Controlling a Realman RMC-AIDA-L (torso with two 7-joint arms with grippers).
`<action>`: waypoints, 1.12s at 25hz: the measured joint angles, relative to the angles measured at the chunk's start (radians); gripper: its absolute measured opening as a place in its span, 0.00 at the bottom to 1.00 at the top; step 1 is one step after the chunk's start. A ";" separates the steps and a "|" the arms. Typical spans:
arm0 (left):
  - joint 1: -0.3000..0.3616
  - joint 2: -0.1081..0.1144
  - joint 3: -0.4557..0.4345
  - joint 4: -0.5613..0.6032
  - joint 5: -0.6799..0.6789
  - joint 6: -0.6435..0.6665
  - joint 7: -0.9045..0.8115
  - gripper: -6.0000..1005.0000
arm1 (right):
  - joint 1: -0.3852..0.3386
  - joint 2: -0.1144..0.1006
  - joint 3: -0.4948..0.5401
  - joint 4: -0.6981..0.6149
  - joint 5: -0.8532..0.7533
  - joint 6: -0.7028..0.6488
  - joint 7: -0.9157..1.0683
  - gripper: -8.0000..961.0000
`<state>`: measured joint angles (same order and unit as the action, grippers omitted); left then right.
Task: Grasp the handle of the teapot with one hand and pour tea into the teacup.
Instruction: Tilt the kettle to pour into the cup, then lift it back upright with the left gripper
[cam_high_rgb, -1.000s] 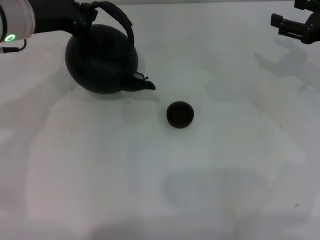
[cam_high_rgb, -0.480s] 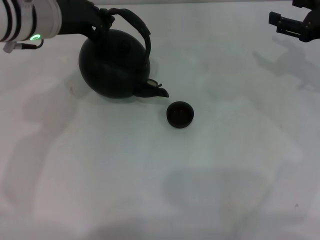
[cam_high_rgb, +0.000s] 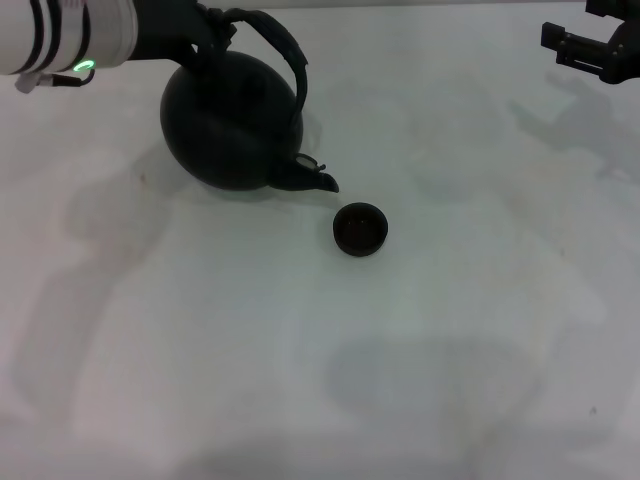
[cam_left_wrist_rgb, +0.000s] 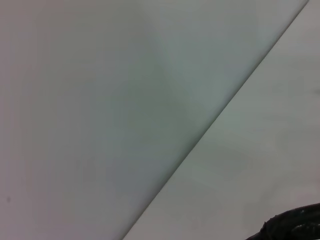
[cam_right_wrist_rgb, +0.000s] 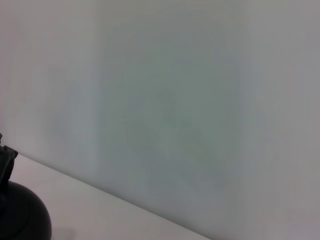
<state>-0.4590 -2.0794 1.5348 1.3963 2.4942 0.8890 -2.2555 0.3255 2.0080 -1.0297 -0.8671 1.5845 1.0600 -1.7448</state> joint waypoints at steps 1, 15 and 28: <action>-0.002 0.000 0.004 0.003 0.004 0.000 -0.001 0.12 | 0.000 0.000 0.000 0.000 0.000 -0.001 -0.002 0.82; -0.039 -0.001 0.111 0.018 0.151 -0.027 -0.093 0.11 | 0.005 0.000 0.002 0.013 0.003 -0.021 -0.011 0.82; -0.039 -0.002 0.238 0.077 0.318 -0.027 -0.202 0.11 | 0.017 0.000 0.003 0.028 0.003 -0.039 -0.017 0.82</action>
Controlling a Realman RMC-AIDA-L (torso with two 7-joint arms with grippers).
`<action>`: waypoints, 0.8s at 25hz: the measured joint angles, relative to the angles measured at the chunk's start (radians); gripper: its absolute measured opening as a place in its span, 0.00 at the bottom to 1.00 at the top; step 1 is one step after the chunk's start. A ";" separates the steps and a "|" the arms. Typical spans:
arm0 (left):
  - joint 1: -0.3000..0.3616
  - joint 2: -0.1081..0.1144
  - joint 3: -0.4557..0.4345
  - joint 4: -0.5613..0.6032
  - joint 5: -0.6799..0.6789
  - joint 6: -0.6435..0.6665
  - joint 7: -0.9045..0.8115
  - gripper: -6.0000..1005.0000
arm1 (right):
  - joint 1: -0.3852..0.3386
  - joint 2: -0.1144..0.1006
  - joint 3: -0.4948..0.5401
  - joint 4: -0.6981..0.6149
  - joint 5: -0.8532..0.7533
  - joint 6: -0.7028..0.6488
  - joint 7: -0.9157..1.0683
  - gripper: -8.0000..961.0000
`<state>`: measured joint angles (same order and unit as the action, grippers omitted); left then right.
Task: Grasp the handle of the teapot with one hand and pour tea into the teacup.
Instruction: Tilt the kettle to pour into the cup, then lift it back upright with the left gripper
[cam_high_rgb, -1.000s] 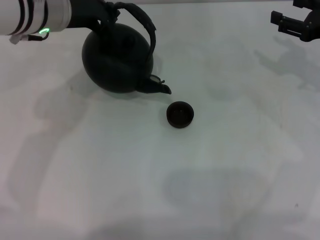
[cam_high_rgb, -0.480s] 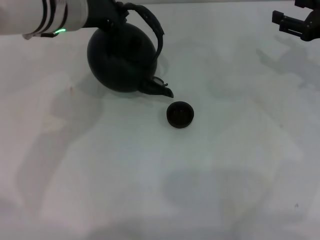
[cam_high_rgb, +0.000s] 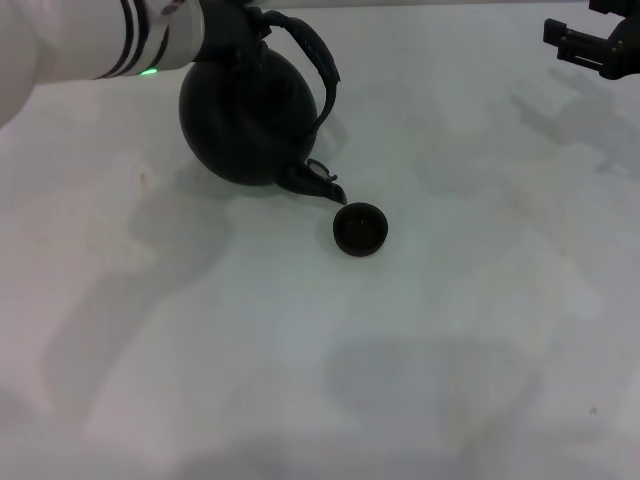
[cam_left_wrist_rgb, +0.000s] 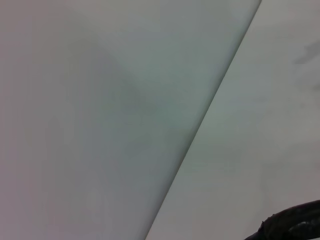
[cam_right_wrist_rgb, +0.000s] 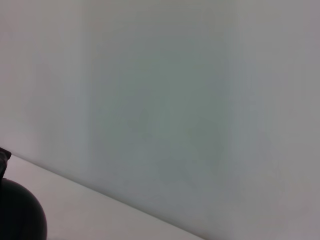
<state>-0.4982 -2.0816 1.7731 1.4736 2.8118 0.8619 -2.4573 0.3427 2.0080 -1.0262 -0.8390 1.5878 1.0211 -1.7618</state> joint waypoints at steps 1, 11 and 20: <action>0.000 0.000 0.005 0.002 0.008 0.000 -0.004 0.11 | 0.001 0.000 0.000 0.000 0.000 -0.001 0.000 0.82; -0.002 0.000 0.014 0.021 0.019 0.001 -0.010 0.11 | 0.021 0.000 0.000 0.026 0.000 -0.014 -0.013 0.82; -0.012 0.001 0.023 0.026 0.020 0.002 -0.003 0.11 | 0.022 0.000 0.000 0.033 0.001 -0.015 -0.014 0.82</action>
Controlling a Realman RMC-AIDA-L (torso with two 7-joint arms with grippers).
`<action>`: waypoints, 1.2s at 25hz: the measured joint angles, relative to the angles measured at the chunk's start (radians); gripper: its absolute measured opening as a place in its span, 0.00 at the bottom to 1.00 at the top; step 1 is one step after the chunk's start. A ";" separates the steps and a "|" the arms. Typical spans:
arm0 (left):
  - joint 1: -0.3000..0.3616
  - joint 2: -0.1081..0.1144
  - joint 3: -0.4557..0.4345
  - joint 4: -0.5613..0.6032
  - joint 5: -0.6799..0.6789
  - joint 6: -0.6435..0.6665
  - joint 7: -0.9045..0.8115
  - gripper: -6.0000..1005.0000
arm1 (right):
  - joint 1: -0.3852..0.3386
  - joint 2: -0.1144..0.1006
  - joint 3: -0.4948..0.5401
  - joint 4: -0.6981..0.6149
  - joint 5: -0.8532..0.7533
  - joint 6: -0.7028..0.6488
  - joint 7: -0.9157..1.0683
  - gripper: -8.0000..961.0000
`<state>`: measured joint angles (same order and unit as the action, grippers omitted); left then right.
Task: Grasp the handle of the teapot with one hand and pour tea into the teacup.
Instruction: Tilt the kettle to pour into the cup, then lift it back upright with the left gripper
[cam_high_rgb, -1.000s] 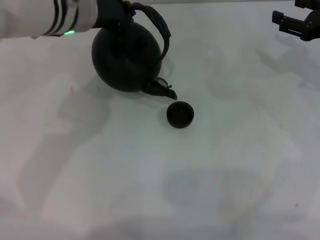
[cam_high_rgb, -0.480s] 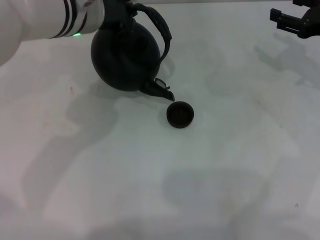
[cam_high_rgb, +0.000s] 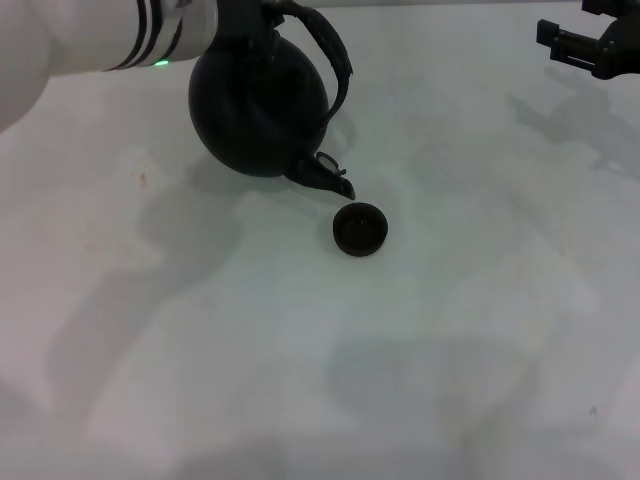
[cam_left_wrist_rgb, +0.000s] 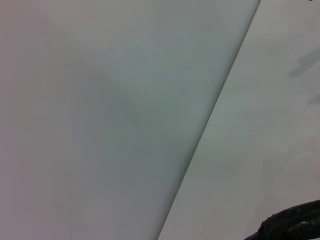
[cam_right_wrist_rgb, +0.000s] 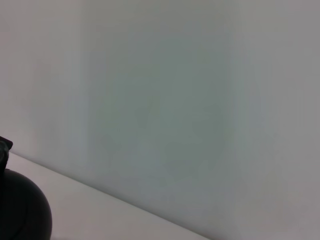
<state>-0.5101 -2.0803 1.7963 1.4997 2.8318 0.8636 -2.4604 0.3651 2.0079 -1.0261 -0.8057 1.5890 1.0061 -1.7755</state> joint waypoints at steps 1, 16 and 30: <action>-0.004 0.001 0.003 0.001 0.000 0.002 0.002 0.11 | 0.000 0.000 0.000 0.000 0.000 0.000 0.000 0.82; -0.030 0.005 0.005 -0.001 0.002 0.028 0.042 0.11 | 0.003 -0.002 0.001 0.003 0.000 -0.014 0.001 0.82; -0.065 0.005 0.004 -0.025 0.003 0.039 0.094 0.11 | 0.003 -0.002 0.002 0.022 0.009 -0.024 -0.010 0.82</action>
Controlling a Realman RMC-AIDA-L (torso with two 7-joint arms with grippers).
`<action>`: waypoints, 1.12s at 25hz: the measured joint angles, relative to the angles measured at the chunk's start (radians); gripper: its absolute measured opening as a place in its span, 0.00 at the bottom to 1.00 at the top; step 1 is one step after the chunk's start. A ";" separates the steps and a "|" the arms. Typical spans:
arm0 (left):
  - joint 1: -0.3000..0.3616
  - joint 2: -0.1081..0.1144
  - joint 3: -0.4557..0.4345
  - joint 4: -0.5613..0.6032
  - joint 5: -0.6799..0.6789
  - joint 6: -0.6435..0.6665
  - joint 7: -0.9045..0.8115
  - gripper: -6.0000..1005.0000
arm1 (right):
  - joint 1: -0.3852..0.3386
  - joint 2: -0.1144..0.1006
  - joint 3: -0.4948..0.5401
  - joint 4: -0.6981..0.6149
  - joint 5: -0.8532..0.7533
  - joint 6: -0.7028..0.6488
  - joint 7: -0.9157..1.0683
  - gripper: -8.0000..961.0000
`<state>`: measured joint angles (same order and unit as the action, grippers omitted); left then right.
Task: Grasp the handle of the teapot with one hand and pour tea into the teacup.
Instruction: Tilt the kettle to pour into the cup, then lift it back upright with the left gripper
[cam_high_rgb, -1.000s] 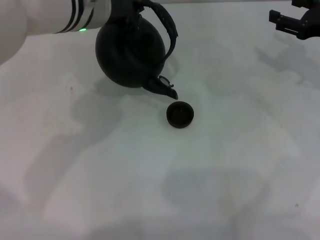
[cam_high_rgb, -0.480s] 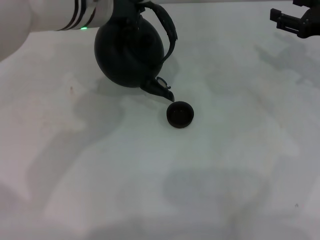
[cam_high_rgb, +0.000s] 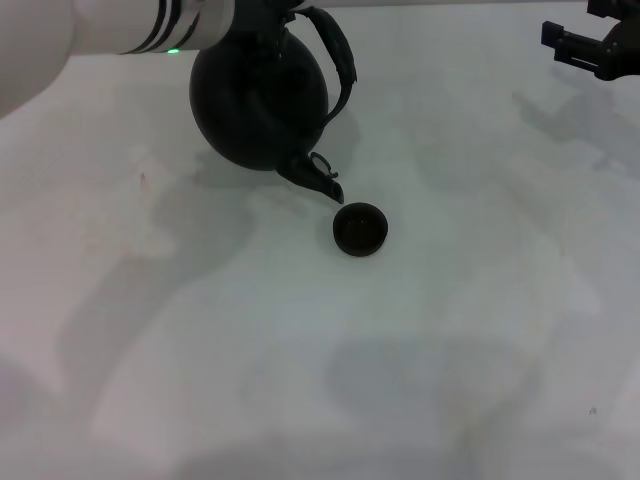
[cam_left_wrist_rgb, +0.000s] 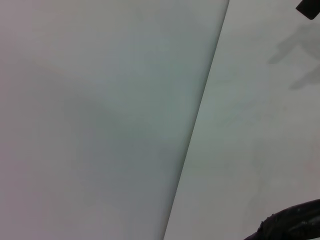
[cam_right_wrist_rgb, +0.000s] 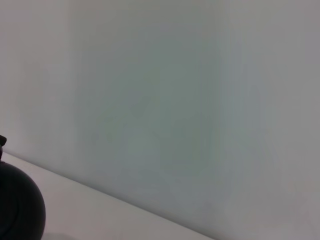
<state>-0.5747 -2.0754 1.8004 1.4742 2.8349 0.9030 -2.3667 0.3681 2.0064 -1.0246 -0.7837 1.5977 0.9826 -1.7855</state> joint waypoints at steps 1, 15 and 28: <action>-0.002 0.000 0.000 0.000 0.000 0.001 0.002 0.11 | 0.000 0.000 0.000 0.002 0.001 0.000 -0.001 0.82; -0.041 -0.001 0.020 -0.008 0.001 0.012 0.045 0.11 | 0.002 0.000 0.000 0.008 0.002 0.000 -0.003 0.82; -0.093 -0.001 0.055 -0.042 0.002 0.012 0.076 0.11 | 0.004 0.000 0.005 0.022 0.002 0.001 -0.014 0.82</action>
<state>-0.6674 -2.0768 1.8556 1.4323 2.8367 0.9147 -2.2903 0.3719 2.0064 -1.0194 -0.7622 1.6000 0.9833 -1.7997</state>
